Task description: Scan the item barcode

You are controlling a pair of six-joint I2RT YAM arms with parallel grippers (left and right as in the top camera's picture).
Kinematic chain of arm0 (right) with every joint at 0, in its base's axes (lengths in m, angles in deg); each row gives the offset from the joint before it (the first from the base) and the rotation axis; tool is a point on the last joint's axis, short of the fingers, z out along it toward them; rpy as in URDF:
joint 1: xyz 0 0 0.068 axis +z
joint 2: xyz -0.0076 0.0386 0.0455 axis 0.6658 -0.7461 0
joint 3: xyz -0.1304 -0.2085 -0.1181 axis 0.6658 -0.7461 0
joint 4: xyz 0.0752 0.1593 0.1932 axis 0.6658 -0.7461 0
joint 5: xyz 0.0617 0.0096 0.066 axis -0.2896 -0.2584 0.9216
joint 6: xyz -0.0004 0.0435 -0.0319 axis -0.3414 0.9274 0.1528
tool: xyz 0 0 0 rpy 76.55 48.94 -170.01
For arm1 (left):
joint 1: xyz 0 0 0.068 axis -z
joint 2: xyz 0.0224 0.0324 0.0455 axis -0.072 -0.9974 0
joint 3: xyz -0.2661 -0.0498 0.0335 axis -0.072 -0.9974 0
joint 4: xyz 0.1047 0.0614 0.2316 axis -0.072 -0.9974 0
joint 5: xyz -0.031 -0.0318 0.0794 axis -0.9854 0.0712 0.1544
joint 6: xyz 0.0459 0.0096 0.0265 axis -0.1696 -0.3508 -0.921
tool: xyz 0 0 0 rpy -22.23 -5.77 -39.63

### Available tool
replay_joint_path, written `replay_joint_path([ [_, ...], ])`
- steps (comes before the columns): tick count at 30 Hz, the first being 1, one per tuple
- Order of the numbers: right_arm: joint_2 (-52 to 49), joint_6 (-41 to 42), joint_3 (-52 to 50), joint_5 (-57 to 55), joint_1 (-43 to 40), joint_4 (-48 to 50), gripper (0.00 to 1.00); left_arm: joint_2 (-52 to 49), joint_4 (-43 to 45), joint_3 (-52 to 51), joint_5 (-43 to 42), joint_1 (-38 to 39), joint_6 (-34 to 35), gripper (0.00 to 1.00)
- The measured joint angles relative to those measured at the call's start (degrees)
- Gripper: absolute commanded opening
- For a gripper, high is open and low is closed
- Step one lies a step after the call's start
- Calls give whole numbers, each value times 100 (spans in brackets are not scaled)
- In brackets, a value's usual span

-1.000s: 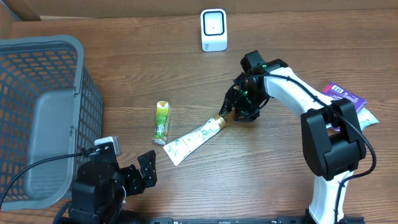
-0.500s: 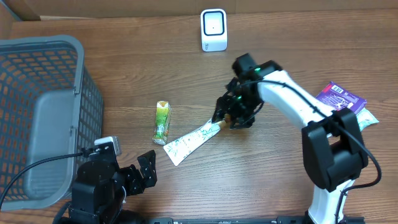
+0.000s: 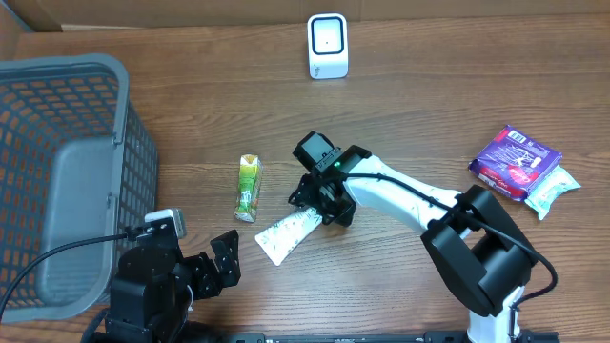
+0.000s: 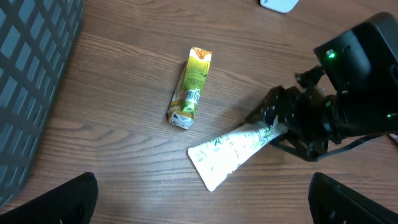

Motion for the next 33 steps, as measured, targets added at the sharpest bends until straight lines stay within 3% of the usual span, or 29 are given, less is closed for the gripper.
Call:
replay_joint_path([
  [4,33,297,-59,-127,-4,105,79,0,0,0,0,0,0,100],
  [8,35,271,-72,-269,-15,219,70,0,0,0,0,2,0,100],
  [12,35,-426,-83,-356,-125,356,66,0,-2,0,0,2,0,100],
  [23,31,-2907,122,-33,-1106,870,66,0,0,0,0,0,0,100],
  [28,31,-3320,238,487,-1510,918,60,0,0,0,0,0,0,100],
  [33,31,-3377,509,1213,-1803,37,56,0,0,0,0,2,-2,100],
])
